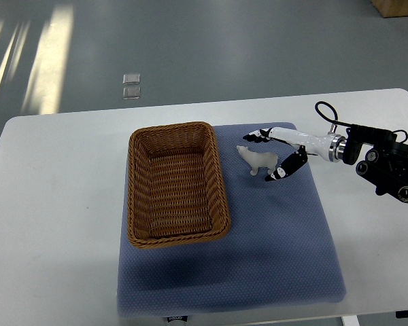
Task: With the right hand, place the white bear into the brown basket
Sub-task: 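Reach the right hand toward the white polar bear figurine, then close the right hand fingers around the white polar bear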
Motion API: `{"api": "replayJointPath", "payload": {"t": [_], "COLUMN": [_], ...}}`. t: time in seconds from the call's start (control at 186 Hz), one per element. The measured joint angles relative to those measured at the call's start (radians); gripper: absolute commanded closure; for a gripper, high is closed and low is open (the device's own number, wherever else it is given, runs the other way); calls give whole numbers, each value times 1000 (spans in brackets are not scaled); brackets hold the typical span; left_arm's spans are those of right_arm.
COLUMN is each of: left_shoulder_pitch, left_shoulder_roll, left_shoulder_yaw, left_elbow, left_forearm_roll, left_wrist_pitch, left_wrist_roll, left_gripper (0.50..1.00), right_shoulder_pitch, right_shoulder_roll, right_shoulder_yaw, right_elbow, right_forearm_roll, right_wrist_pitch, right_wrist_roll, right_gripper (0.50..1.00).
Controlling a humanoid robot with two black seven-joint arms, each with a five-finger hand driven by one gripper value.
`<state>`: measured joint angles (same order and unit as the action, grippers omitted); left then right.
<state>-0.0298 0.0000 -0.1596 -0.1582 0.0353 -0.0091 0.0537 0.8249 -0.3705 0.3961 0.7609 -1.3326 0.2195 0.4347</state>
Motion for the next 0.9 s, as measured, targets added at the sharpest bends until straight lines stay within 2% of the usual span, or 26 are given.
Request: {"api": "replayJointPath", "payload": {"t": [0.097,0.274,0.365,0.445,0.515,0.601,0.746,0.901], "left_shoulder_pitch": [0,0,0,0,0,0,0,0], "left_shoulder_roll": [0,0,0,0,0,0,0,0], "left_shoulder_yaw": [0,0,0,0,1,1,2,2], "left_elbow": [-1,-3,-3,-4,-5,-6,-6,-6], "left_forearm_roll": [0,0,0,0,0,0,0,0], "left_wrist_pitch": [0,0,0,0,0,0,0,0], "left_wrist_roll": [0,0,0,0,0,0,0,0], "left_gripper": [500,500,500,500,500,500,500,500], "right_shoulder_pitch": [0,0,0,0,0,0,0,0], "right_shoulder_roll": [4,7,7,7,7,8,10,10], "right_shoulder_yaw": [-13,-31,-52,-63,-69,-71,-78,-80], "right_elbow": [0,-2,-3,-3,-3,-2,-2,-2], "right_forearm_roll": [0,-7,-8,-8,-9,-9,-13,-16], "right_wrist_pitch": [-28,-59,-74,-81,-91,-107,-114,-117], "right_wrist_roll": [-3,-8,-17,-21,-22,-24,-25,-25], "right_gripper": [601,738,773,779,830,869,997,1000]}}
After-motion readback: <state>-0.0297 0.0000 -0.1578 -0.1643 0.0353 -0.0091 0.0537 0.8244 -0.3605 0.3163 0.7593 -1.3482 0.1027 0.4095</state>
